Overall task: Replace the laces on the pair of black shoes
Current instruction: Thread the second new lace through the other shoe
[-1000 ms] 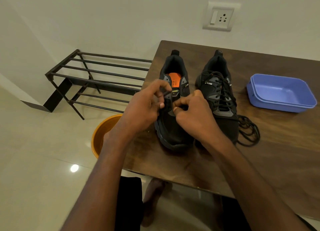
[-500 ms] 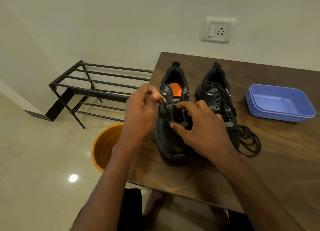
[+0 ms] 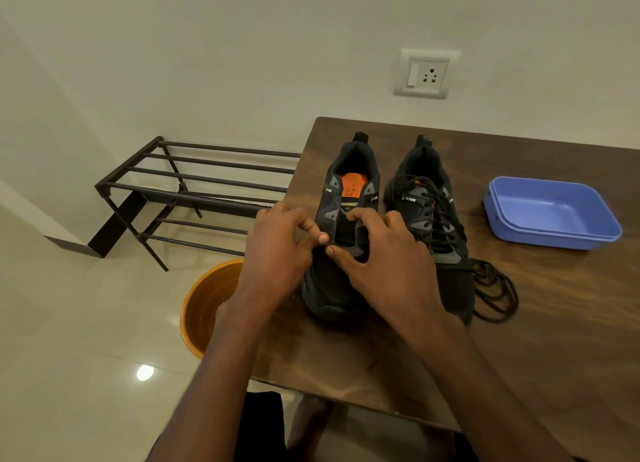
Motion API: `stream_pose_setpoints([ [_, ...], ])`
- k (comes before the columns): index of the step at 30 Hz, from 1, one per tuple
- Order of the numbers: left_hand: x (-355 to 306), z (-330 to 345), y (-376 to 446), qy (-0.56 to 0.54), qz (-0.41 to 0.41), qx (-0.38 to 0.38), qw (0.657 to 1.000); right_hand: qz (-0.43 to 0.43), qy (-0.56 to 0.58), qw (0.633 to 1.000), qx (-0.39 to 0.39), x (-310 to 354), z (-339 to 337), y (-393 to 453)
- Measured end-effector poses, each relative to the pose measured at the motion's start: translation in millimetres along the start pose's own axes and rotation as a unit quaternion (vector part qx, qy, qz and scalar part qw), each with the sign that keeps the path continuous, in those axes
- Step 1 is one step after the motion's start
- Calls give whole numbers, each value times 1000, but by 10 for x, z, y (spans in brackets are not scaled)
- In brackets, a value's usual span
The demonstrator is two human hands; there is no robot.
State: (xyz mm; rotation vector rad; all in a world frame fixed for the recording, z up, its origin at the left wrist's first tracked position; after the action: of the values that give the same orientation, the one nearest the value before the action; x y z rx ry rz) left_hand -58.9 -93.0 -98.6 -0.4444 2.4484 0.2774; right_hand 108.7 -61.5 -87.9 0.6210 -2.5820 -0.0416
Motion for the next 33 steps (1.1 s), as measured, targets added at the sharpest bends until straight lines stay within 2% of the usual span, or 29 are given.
stream_pose_setpoints([
  [2, -46, -38, -12, -21, 23, -5, 1000, 1, 4, 1000, 2, -6, -2, 3],
  [4, -139, -108, -61, -162, 68, -13, 984, 5, 8, 1000, 2, -21, -14, 6],
  [5, -201, -171, -78, -251, 85, -29, 964, 9, 6, 1000, 0, -31, -26, 6],
  [7, -287, -313, -84, -419, 85, -68, 901, 10, -9, 1000, -6, -42, -55, 9],
  [8, -301, -361, -79, -474, 74, -78, 874, 10, -16, 1000, -5, -44, -62, 10],
  [9, -291, -380, -74, -495, 64, -85, 862, 9, -20, 1000, -1, -42, -62, 16],
  [10, -262, -366, -64, -470, 56, -91, 876, 9, -24, 1000, 4, -37, -62, 21],
  [11, -225, -316, -57, -401, 51, -87, 911, 9, -27, 1000, 8, -36, -60, 22],
  [13, -128, -150, -52, -216, 41, -52, 974, 8, -25, 1000, 7, -33, -57, 27],
  [14, -87, -69, -46, -149, 31, -25, 988, 7, -21, 1000, 1, -33, -59, 26],
  [16, -67, 15, -31, -100, 8, 13, 995, 5, -13, 1000, -6, -31, -61, 21],
  [19, -46, 18, -4, -41, 30, -9, 999, 2, -5, 1000, -5, -38, -47, 16],
  [21, -100, -32, -25, -106, 63, -25, 992, -1, -1, 1000, -3, -53, -48, 29],
  [22, -164, -92, -41, -193, 82, -37, 977, -3, 0, 1000, -1, -61, -52, 33],
  [24, -285, -281, -52, -407, 100, -72, 905, -4, 2, 1000, 4, -70, -60, 33],
  [25, -328, -380, -53, -485, 93, -76, 866, -3, 4, 1000, 7, -71, -59, 37],
  [26, -341, -425, -53, -521, 84, -74, 846, -3, 6, 1000, 9, -75, -57, 39],
  [27, -335, -425, -55, -507, 74, -75, 856, -3, 5, 1000, 8, -79, -53, 41],
  [30, -193, -206, -74, -246, 55, -44, 967, -11, 3, 1000, -6, -80, -35, 37],
  [31, -140, -118, -76, -168, 41, -21, 985, -13, 4, 1000, -12, -79, -33, 33],
  [33, -96, -36, -52, -113, 15, 22, 993, -14, 5, 1000, -18, -75, -27, 30],
])
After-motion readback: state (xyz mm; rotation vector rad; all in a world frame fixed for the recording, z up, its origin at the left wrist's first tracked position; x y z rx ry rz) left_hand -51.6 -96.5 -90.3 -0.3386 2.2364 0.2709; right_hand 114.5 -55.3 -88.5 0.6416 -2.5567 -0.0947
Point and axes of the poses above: each hand's wrist, its own y-axis towards the middle knuckle, its own z-axis out of the palm, x = y × z, the point moved 1 cm from there along y, towards the middle knuckle, and after that the axes turned 5 degrees about -z, right-handed, at the moved point
